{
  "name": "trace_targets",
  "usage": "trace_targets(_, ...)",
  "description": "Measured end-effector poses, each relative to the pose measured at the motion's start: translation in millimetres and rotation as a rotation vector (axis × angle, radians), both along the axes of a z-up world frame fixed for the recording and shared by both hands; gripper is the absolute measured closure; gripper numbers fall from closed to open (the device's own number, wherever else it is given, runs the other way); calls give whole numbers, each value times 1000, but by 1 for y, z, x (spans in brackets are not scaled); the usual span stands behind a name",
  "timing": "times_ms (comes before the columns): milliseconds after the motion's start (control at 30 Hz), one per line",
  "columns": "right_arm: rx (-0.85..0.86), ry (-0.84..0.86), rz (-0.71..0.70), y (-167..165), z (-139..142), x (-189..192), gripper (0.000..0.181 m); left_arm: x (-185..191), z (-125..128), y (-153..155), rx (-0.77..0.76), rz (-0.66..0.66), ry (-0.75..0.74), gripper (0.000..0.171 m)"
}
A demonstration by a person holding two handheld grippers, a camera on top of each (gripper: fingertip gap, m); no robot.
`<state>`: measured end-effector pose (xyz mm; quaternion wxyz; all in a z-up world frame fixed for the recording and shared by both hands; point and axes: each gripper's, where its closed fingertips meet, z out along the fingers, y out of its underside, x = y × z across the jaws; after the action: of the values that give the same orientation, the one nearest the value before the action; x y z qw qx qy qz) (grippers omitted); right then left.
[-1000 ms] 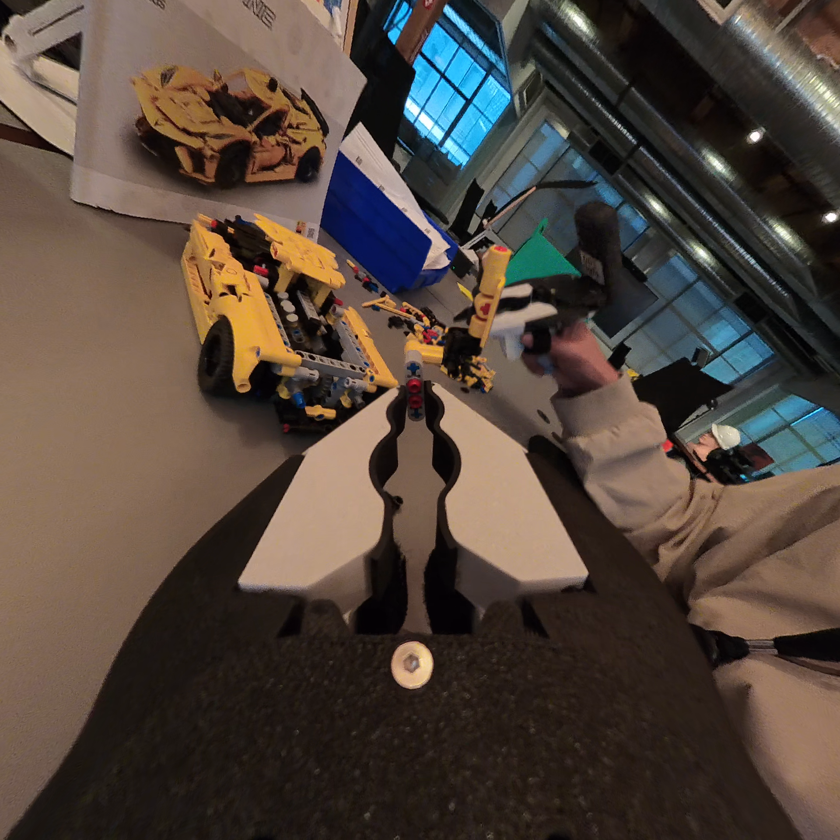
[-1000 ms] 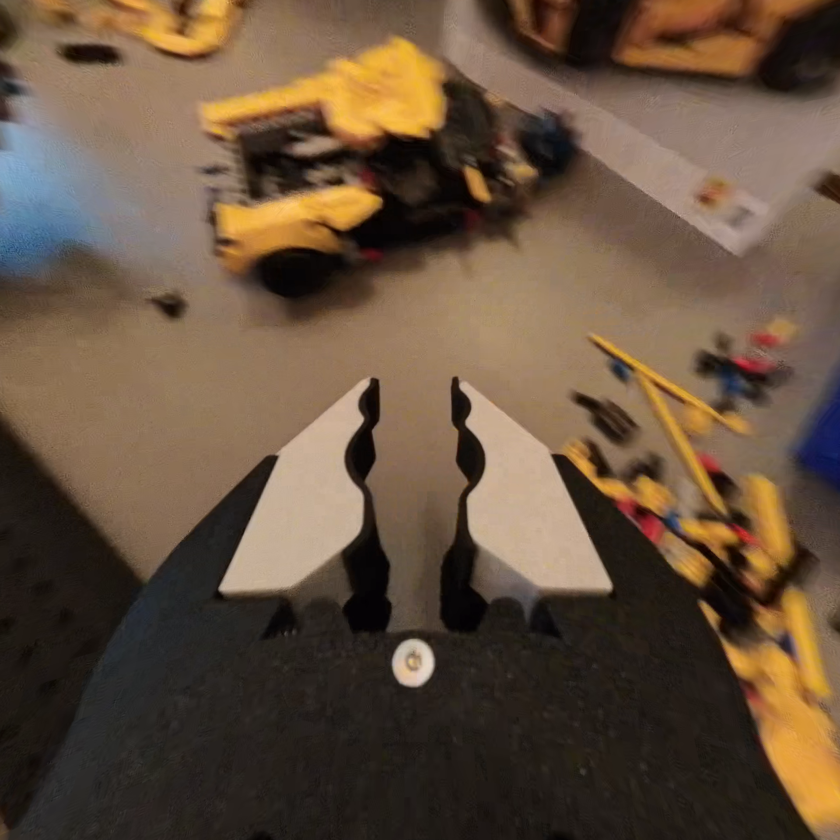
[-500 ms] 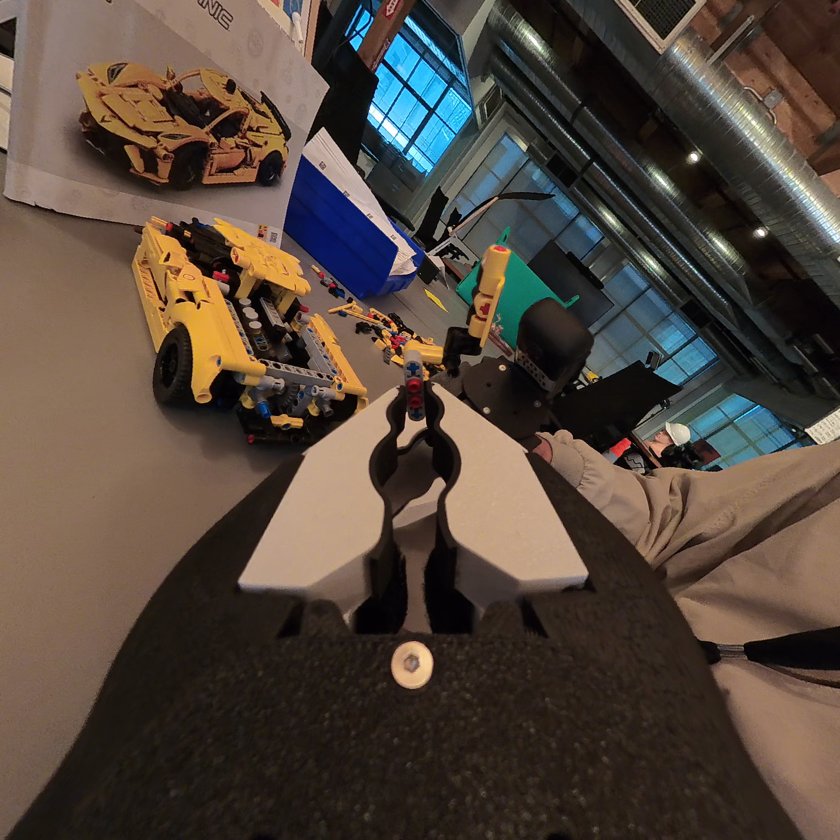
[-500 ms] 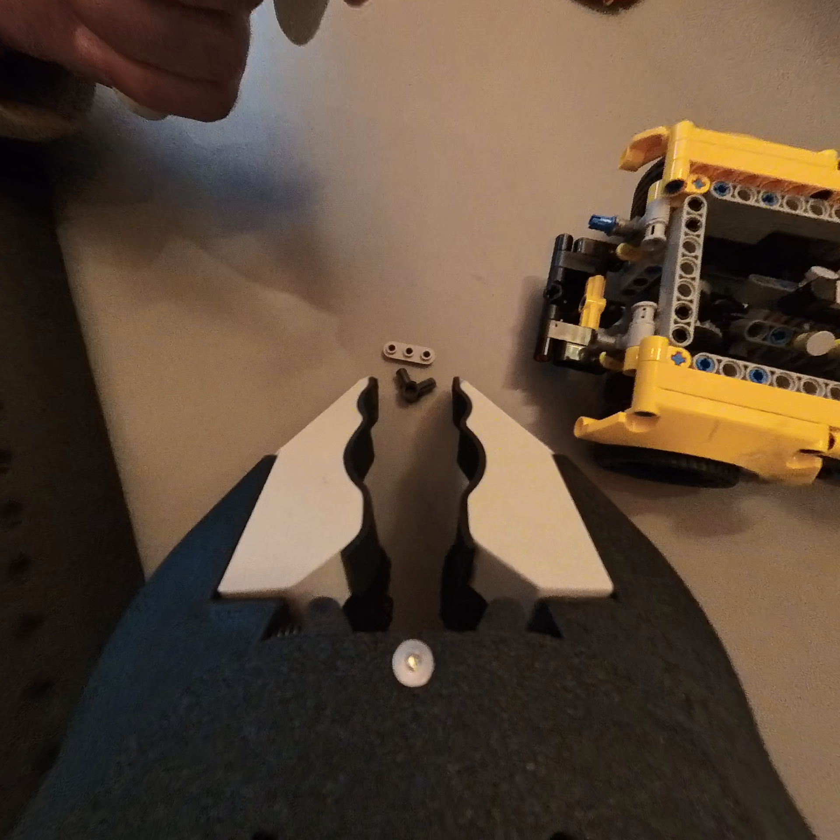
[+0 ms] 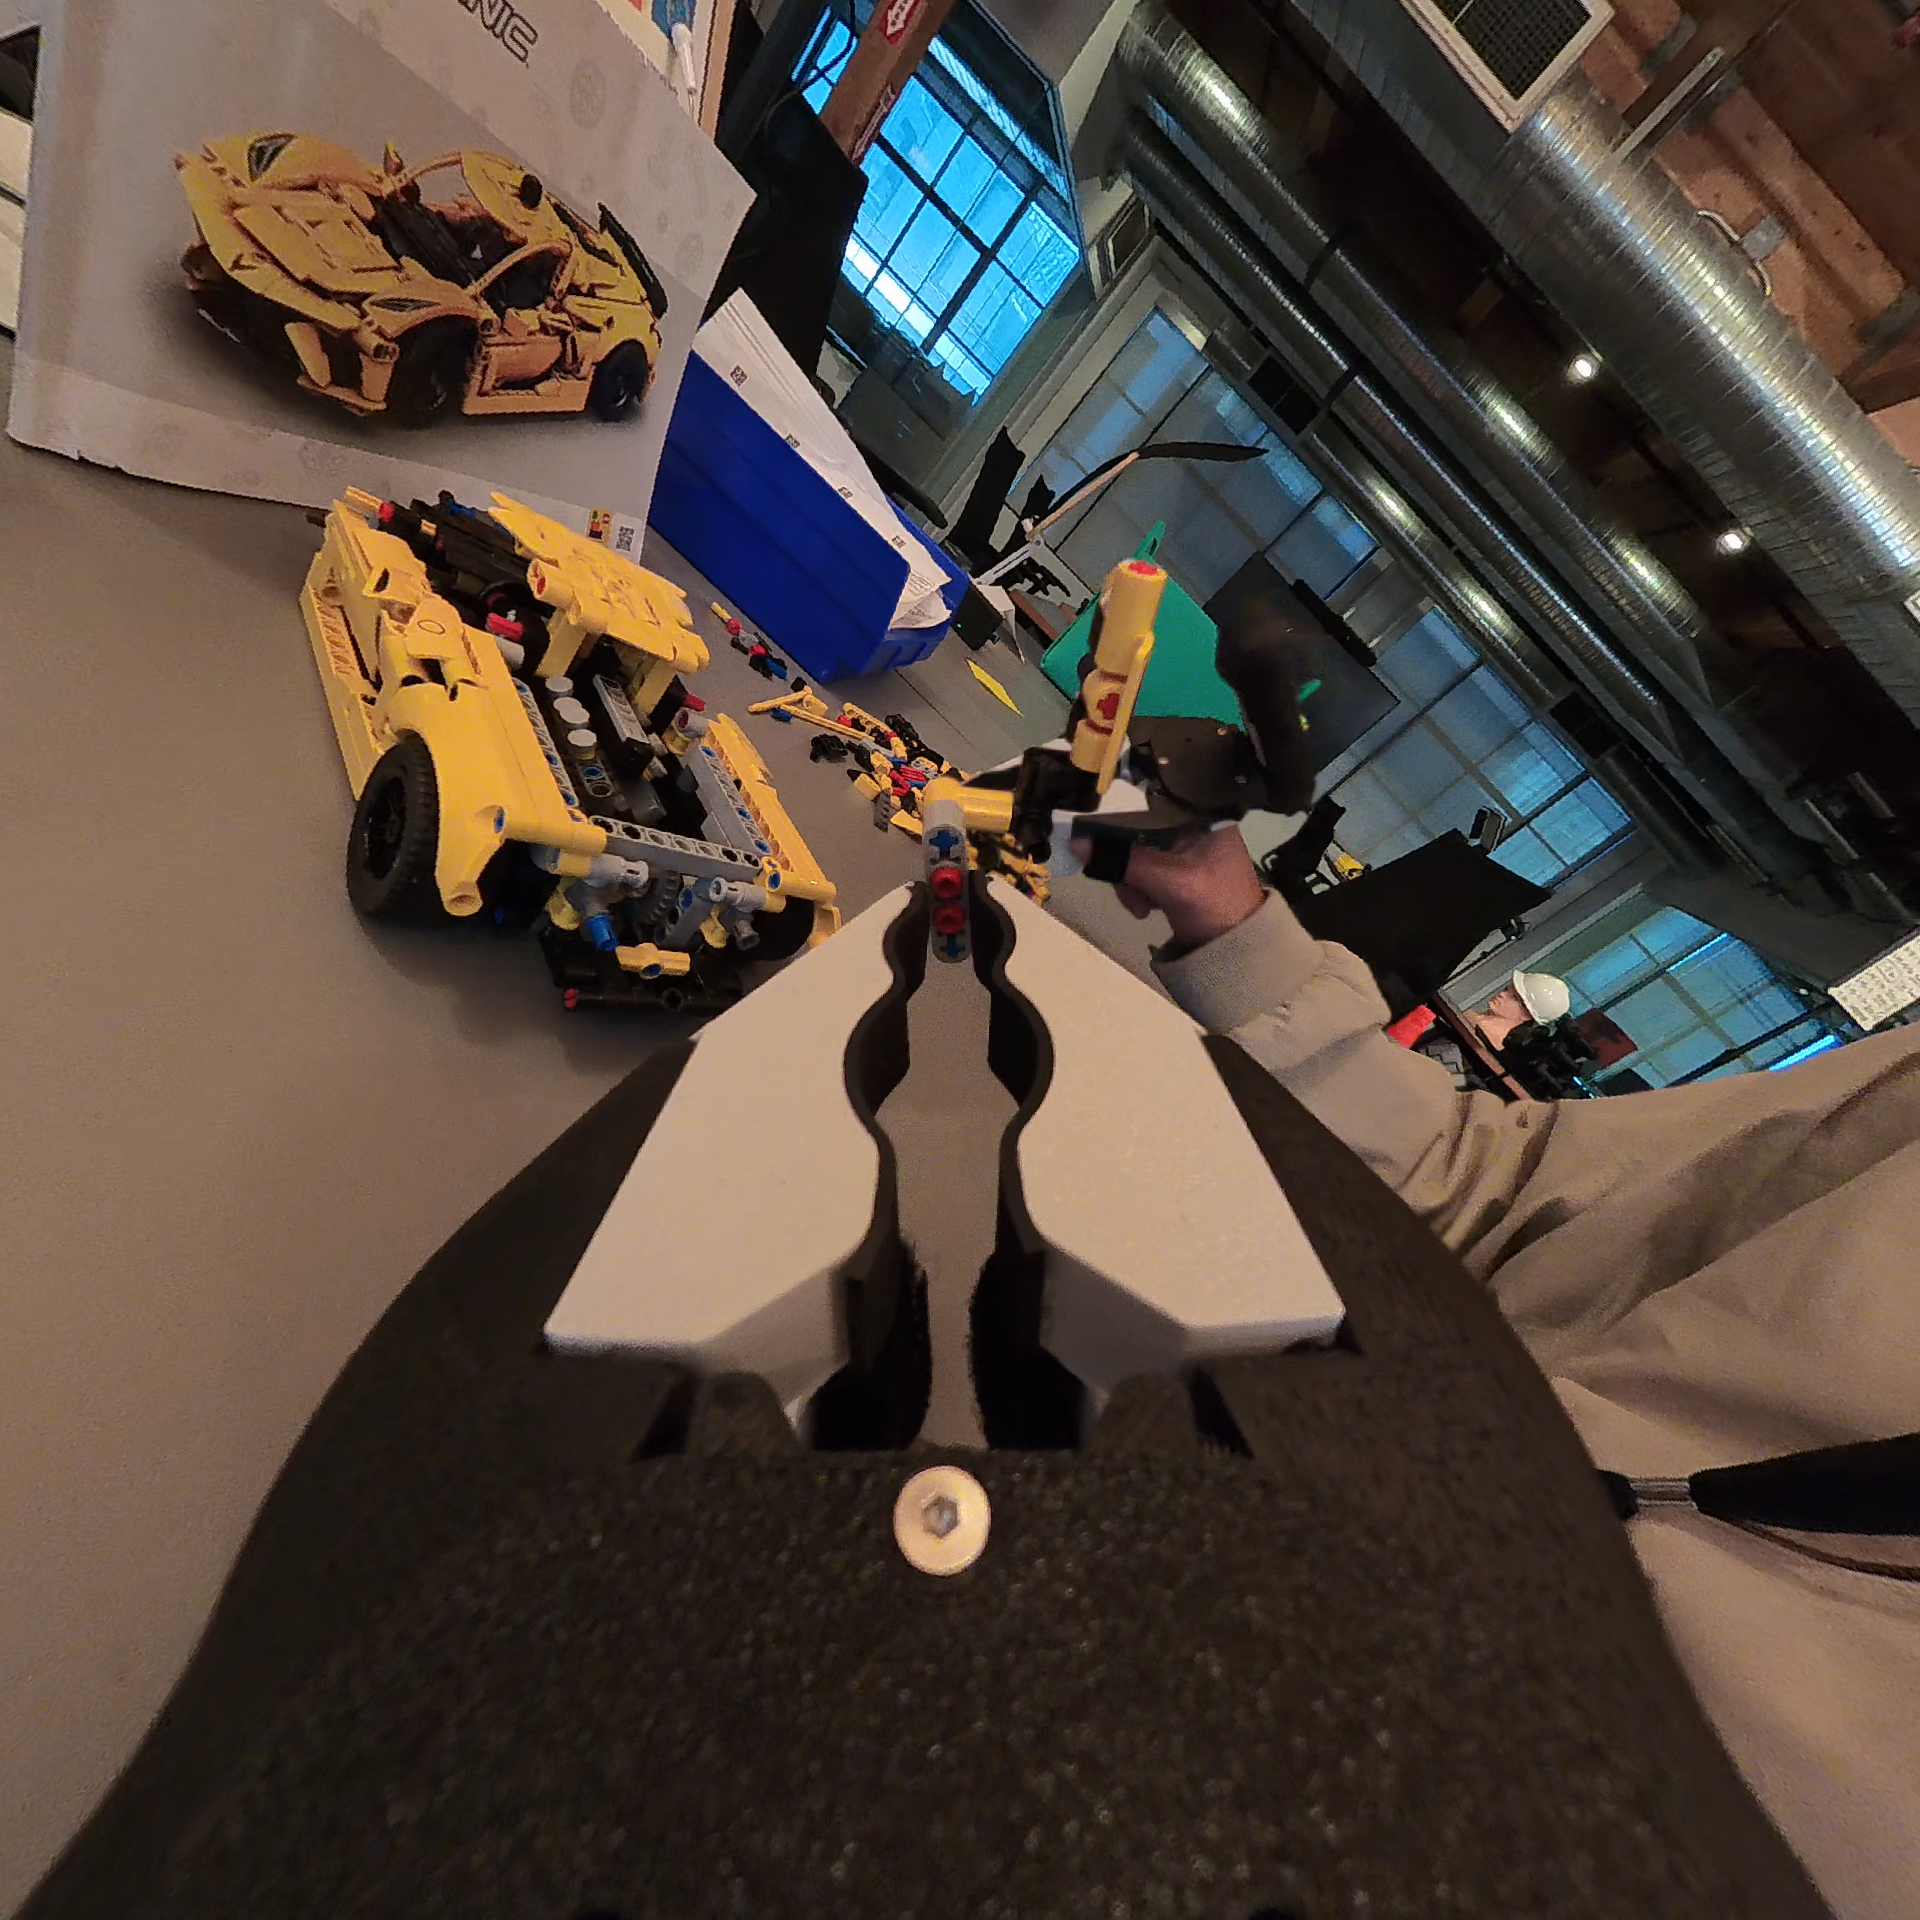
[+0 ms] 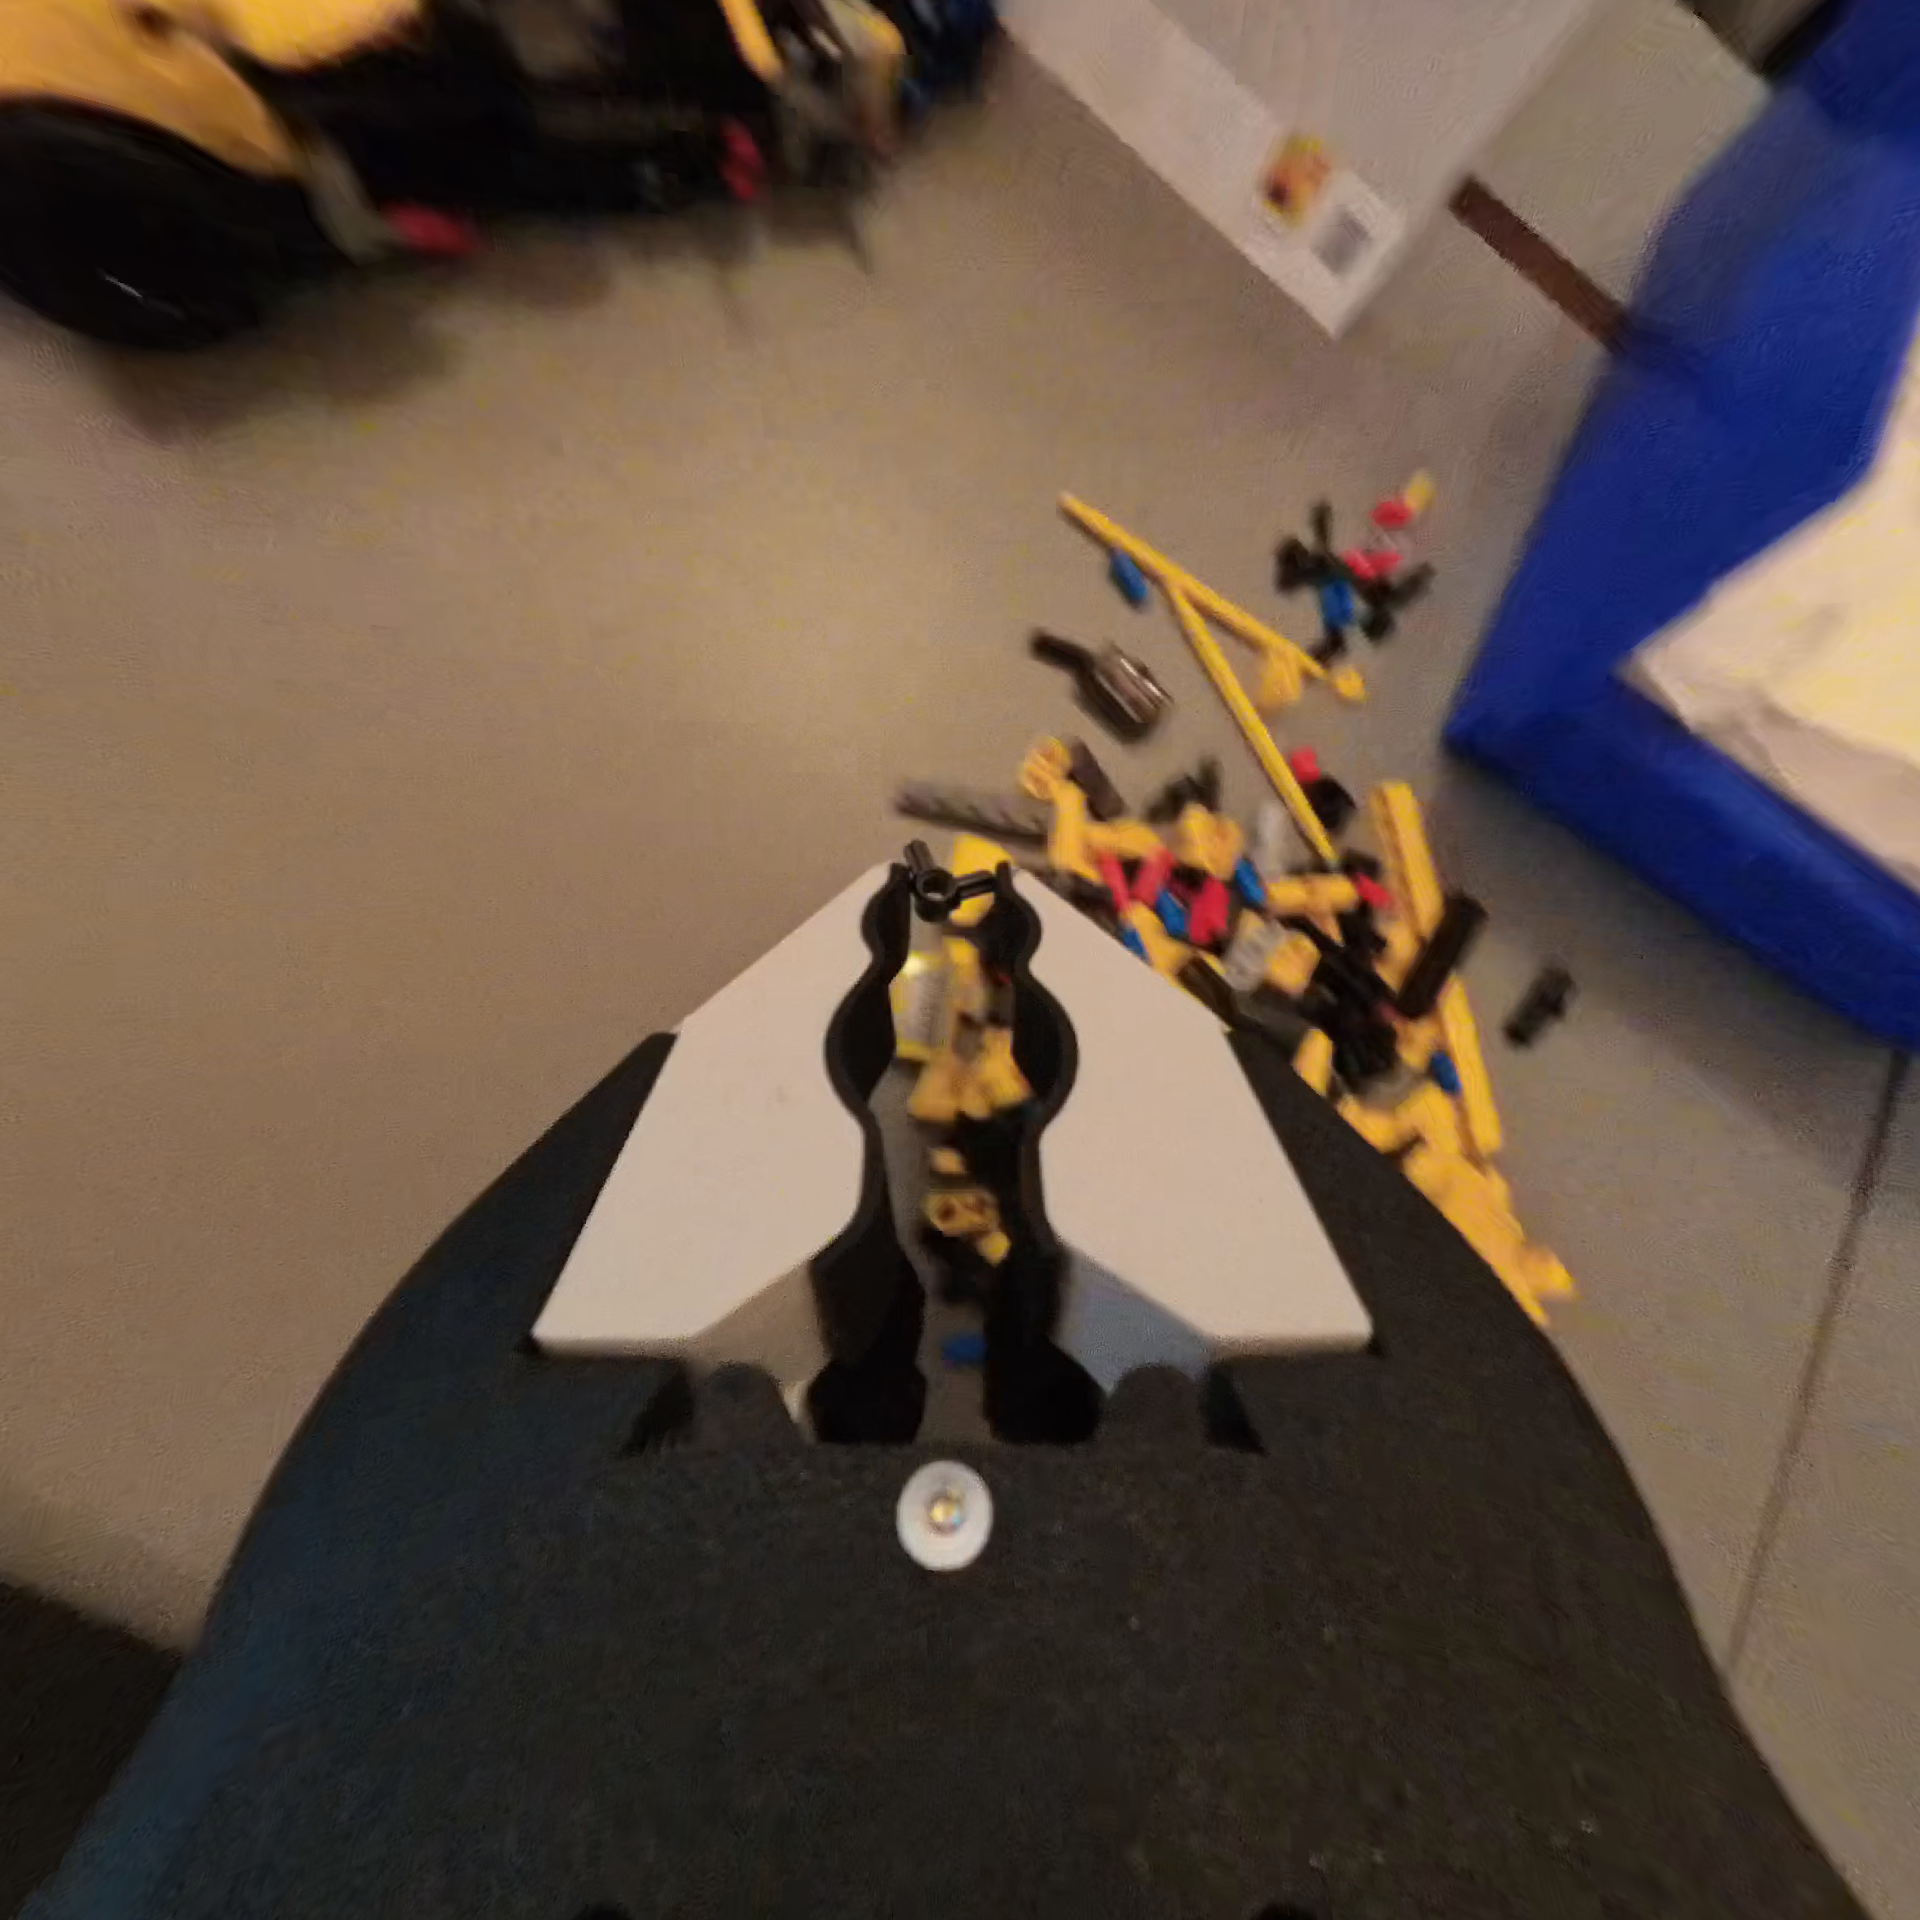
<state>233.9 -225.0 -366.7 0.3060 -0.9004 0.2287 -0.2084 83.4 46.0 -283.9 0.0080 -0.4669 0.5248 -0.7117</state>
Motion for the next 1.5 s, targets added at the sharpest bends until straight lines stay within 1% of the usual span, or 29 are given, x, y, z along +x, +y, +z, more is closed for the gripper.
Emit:
trace_targets(33, -37, 0, -50, -26, -5, 8, 167, 1, 0, -1, -2, -2, 0, 166)
trace_targets(67, -56, -16, -82, -42, -6, 13, 167, 1, -1, -2, -1, -5, 2, 166)
trace_targets(100, -40, -19, -91, -47, -5, 14, 164, 2, -2, -3, 1, -7, 7, 166)
trace_targets(133, -7, 1, -96, -46, -4, 13, 156, 2, -4, -4, 1, -6, 12, 166)
trace_targets(200, 37, 42, -96, -33, -1, 9, 152, 2, -6, -5, -3, -11, 21, 166)
trace_targets(233, 49, 42, -64, -18, 3, 4, 152, 2, -6, -4, -5, -7, 22, 166)
trace_targets(267, 65, 45, -8, 6, 6, -6, 153, 3, -6, -3, -7, 0, 21, 166)
trace_targets(300, 92, 64, 78, 37, 8, -23, 153, 3, -6, 0, -7, 10, 21, 166)
trace_targets(400, 209, 221, 318, 144, 2, -96, 146, 6, -3, 11, -29, 49, 14, 166)
trace_targets(433, 243, 276, 374, 174, -2, -121, 144, 6, -2, 13, -45, 54, 17, 166)
trace_targets(467, 239, 296, 408, 195, -10, -138, 141, 6, -2, 15, -60, 58, 21, 166)
trace_targets(533, 175, 282, 460, 221, -28, -158, 137, 6, -1, 16, -83, 56, 25, 166)
trace_targets(600, 102, 263, 485, 227, -38, -164, 138, 6, -1, 15, -98, 54, 25, 166)
trace_targets(667, 140, 277, 500, 231, -34, -167, 146, 6, 0, 14, -106, 48, 25, 166)
trace_targets(700, 158, 292, 507, 232, -32, -170, 146, 5, 1, 13, -107, 44, 23, 166)
trace_targets(833, 123, 243, 519, 234, -37, -170, 150, 5, 2, 8, -89, 28, 16, 166)
trace_targets(900, 91, 172, 535, 235, -40, -171, 151, 4, -1, 6, -66, 24, 18, 166)
trace_targets(933, 80, 138, 542, 236, -39, -171, 158, 4, -2, 5, -54, 25, 18, 166)
trace_targets(967, 70, 118, 544, 238, -39, -172, 159, 4, -3, 4, -42, 25, 18, 166)
trace_targets(1033, 62, 110, 550, 239, -38, -172, 160, 5, -5, 4, -21, 28, 16, 166)
trace_targets(1100, 69, 102, 537, 236, -34, -168, 159, 5, -6, 5, -16, 30, 19, 166)
trace_targets(1167, 109, 60, 503, 227, -17, -157, 159, 4, -5, 5, -29, 29, 19, 166)
trace_targets(1233, 117, -63, 397, 199, 6, -121, 160, 3, -4, 6, -41, 24, 14, 166)
trace_targets(1300, 113, -163, 215, 147, 25, -69, 160, 4, -4, 6, -47, 25, 17, 166)
trace_targets(1333, 103, -165, 119, 116, 28, -44, 159, 4, -5, 5, -51, 23, 20, 166)
trace_targets(1367, 89, -143, 29, 84, 26, -22, 160, 4, -5, 5, -58, 20, 24, 166)
trace_targets(1433, 23, -57, -113, 26, 11, 11, 159, 5, -6, 3, -76, 11, 29, 166)
trace_targets(1467, 20, -29, -161, 7, 7, 20, 159, 5, -5, 3, -89, 6, 30, 166)
trace_targets(1500, 50, -10, -188, -4, 7, 26, 160, 5, -4, 2, -111, -3, 30, 166)
